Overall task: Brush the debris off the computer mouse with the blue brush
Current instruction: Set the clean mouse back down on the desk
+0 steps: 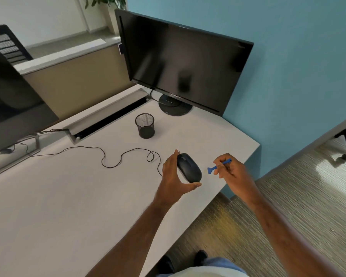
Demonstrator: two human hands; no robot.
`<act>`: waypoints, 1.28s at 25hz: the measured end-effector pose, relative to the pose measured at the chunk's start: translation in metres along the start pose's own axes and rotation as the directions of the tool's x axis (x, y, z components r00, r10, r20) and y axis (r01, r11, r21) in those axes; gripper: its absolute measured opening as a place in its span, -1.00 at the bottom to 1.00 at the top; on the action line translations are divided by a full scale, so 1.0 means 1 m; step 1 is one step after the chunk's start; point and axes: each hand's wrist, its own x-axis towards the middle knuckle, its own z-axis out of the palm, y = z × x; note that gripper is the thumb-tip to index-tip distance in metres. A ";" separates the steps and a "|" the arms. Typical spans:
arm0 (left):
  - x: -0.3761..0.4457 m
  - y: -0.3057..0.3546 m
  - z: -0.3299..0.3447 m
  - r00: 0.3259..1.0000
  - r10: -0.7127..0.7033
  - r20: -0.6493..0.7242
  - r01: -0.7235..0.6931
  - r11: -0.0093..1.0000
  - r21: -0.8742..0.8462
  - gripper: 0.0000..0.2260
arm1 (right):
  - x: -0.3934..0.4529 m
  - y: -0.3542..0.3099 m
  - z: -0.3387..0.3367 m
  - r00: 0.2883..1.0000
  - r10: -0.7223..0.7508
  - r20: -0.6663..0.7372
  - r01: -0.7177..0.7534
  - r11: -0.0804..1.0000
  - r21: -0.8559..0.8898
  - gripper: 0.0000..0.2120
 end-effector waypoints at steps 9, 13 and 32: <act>-0.006 -0.034 -0.011 0.995 -0.078 -0.055 0.077 0.997 -0.019 0.10 | 0.028 -0.010 0.023 0.997 0.079 -0.024 -0.076 0.991 0.107 -0.97; -0.001 -0.047 -0.003 0.990 -0.138 -0.031 0.137 0.990 -0.020 0.11 | 0.052 -0.004 0.024 0.997 0.076 -0.028 -0.072 0.990 0.121 -0.94; 0.092 -0.067 0.085 0.893 -0.447 0.043 0.448 0.893 -0.025 0.12 | 0.178 0.055 -0.021 0.993 0.068 0.095 -0.088 0.973 0.214 -0.91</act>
